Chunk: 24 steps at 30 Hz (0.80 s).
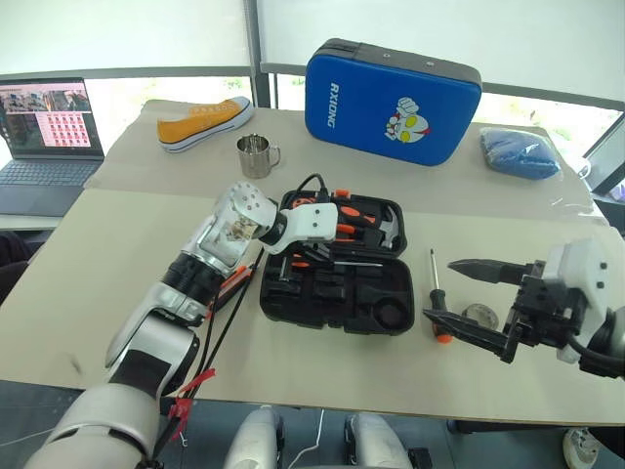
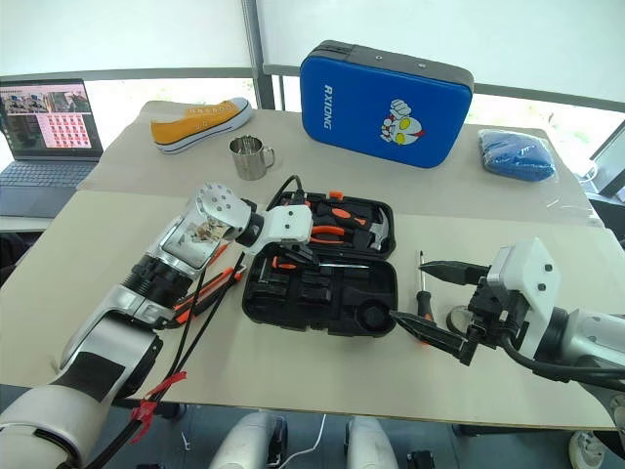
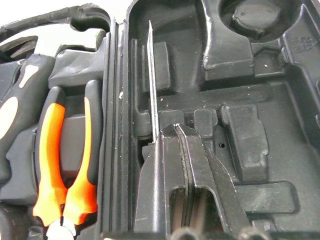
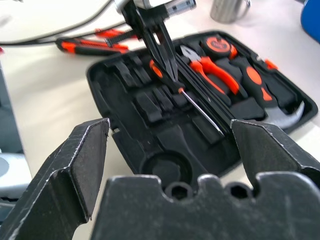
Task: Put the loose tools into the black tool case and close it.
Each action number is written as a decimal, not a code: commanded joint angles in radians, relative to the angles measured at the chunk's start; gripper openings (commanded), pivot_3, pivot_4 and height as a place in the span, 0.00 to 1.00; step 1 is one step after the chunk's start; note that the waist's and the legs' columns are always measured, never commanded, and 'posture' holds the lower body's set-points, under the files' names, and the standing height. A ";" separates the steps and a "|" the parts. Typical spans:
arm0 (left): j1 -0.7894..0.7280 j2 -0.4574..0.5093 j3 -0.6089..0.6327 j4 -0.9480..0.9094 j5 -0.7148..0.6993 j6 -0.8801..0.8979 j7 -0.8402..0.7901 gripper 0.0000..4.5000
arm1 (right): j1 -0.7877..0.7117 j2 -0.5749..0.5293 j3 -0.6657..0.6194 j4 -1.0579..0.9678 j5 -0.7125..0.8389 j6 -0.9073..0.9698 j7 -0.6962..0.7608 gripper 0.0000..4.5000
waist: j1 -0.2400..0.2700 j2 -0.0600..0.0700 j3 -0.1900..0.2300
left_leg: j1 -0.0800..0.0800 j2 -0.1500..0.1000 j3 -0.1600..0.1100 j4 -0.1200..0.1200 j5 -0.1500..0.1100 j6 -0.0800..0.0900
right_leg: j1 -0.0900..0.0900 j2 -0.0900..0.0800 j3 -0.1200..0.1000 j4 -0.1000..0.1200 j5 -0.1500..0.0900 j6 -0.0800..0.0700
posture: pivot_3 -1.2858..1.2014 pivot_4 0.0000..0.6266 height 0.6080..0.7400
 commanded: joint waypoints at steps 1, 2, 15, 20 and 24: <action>-0.013 -0.008 -0.018 0.039 0.038 -0.055 0.037 0.01 | -0.026 0.011 0.025 0.014 -0.041 -0.037 -0.010 1.00 | 0.000 0.000 0.000 | 0.000 0.000 0.000 0.000 0.000 0.000 | 0.000 0.000 0.000 0.000 0.000 0.000 | 0.52 0.24 0.99; -0.015 -0.013 -0.020 0.053 0.042 -0.064 0.044 0.01 | -0.033 0.013 0.032 0.019 -0.047 -0.038 -0.009 1.00 | 0.000 0.000 0.000 | 0.000 0.000 0.000 0.000 0.000 0.000 | 0.000 0.000 0.000 0.000 0.000 0.000 | 0.52 0.24 0.99; 0.001 -0.041 -0.103 0.203 0.151 -0.246 0.070 0.01 | -0.070 0.038 0.070 0.046 -0.078 -0.033 -0.002 1.00 | 0.007 0.001 -0.001 | 0.001 0.000 0.000 0.001 0.000 0.000 | 0.002 0.000 0.000 0.000 0.000 0.000 | 0.52 0.24 0.99; -0.023 -0.055 -0.069 0.244 0.145 -0.264 0.104 0.01 | -0.063 0.044 0.076 0.049 -0.099 -0.032 -0.009 1.00 | 0.011 0.003 -0.002 | 0.002 0.000 0.000 0.001 0.000 0.000 | 0.004 0.000 0.000 0.000 0.000 0.000 | 0.52 0.24 0.99; -0.032 -0.030 0.062 0.159 0.001 -0.123 0.036 0.01 | -0.035 0.056 0.054 0.038 -0.119 -0.024 -0.033 1.00 | 0.007 0.002 -0.002 | 0.001 0.000 0.000 0.002 0.000 0.000 | 0.002 0.000 0.000 0.000 0.000 0.000 | 0.52 0.24 0.99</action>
